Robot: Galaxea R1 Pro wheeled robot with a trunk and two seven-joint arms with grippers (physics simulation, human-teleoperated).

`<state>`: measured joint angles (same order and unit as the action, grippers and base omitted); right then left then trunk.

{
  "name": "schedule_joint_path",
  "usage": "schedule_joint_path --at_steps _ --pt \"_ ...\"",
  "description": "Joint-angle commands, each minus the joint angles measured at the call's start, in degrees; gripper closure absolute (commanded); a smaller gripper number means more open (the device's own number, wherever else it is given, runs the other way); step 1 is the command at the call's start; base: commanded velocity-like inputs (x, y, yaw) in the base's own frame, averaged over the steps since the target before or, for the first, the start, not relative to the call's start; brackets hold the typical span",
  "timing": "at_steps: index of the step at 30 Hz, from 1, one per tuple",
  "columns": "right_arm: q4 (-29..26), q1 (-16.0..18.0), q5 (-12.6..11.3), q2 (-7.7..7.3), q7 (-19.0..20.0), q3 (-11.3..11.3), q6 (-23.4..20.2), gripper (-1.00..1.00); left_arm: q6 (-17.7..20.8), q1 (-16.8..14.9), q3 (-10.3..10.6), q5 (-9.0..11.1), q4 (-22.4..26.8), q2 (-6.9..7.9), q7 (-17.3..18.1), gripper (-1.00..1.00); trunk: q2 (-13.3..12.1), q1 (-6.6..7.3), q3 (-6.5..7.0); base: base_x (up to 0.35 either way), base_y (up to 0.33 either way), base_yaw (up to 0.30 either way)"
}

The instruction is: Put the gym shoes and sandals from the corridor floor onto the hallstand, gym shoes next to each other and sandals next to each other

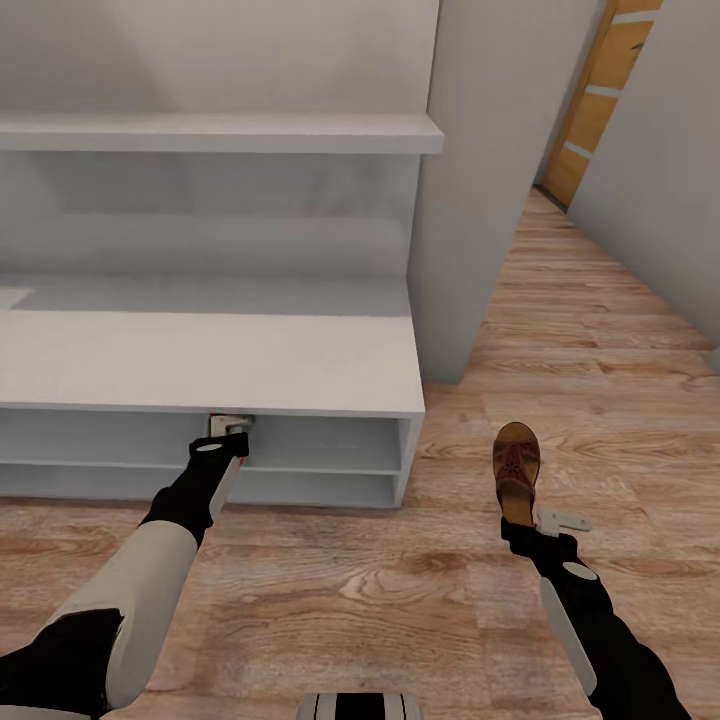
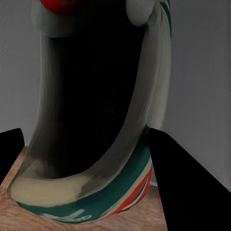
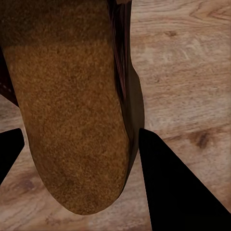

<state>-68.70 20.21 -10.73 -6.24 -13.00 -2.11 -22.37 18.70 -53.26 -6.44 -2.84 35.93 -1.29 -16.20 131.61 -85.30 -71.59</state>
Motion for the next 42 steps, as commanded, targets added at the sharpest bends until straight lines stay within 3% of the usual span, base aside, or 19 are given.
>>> schedule_joint_path --at_steps 1,42 --pt "0.0 0.0 -0.2 0.0 0.0 0.0 0.0 1.0 0.0 0.0 0.0 -0.1 0.0 0.0 0.1 1.0 0.0 0.0 0.0 0.062 0.0 0.0" --pt "0.0 0.0 -0.2 0.0 0.0 0.0 0.0 1.0 -1.3 0.0 0.0 0.0 -1.0 -0.03 0.1 1.0 0.0 0.0 0.0 0.047 0.0 0.0"
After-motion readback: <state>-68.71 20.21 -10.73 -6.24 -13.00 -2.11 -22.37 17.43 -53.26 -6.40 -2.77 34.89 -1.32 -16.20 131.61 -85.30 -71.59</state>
